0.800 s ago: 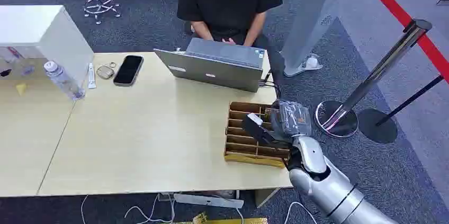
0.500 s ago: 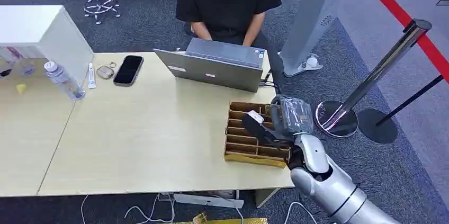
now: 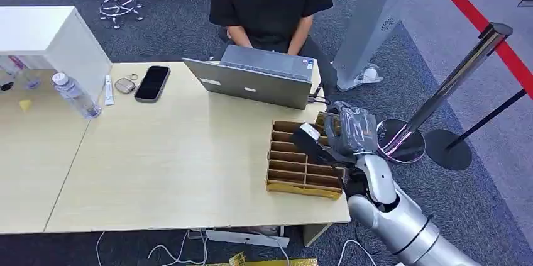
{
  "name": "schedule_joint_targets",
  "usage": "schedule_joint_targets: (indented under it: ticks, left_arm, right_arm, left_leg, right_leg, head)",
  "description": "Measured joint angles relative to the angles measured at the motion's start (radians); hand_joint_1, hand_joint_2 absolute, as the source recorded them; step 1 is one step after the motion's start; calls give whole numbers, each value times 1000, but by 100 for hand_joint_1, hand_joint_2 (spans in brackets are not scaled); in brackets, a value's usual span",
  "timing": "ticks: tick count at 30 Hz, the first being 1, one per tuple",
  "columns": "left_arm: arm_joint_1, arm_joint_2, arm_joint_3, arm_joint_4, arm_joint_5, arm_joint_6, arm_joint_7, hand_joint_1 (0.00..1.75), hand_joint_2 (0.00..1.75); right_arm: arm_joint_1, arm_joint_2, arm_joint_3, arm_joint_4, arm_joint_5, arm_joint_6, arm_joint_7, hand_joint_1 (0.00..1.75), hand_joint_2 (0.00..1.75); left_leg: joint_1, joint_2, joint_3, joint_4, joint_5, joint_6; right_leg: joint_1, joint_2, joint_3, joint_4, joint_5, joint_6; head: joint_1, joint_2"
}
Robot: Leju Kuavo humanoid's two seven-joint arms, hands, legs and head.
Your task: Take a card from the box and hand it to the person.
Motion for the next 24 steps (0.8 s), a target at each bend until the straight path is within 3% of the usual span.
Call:
schedule_joint_targets:
  ticks: [5, 14, 18, 24]
  left_arm:
    - [0, 0, 0, 0, -3, 0, 3, 0, 0]
    - [0, 0, 0, 0, -14, 0, -4, 0, 0]
    - [0, 0, 0, 0, -22, -2, -4, 0, 0]
    - [0, 0, 0, 0, -40, -5, -4, 0, 0]
  right_arm:
    - [-8, 0, -15, 0, -24, -46, -25, 168, 175]
    - [-42, 3, -33, 5, -60, -68, -58, 164, 175]
    - [-64, 3, -34, 17, -105, -87, -83, 175, 175]
    - [-130, 15, -42, 104, -195, -196, -156, 173, 175]
  left_leg:
    - [0, 0, 0, 0, 0, 0]
    - [0, 0, 0, 0, 0, 0]
    - [0, 0, 0, 0, 0, 0]
    - [0, 0, 0, 0, 0, 0]
  right_leg:
    - [0, 0, 0, 0, 0, 0]
    - [0, 0, 0, 0, 0, 0]
    - [0, 0, 0, 0, 0, 0]
    - [0, 0, 0, 0, 0, 0]
  head:
    - [0, 0]
    - [0, 0]
    - [0, 0]
    - [0, 0]
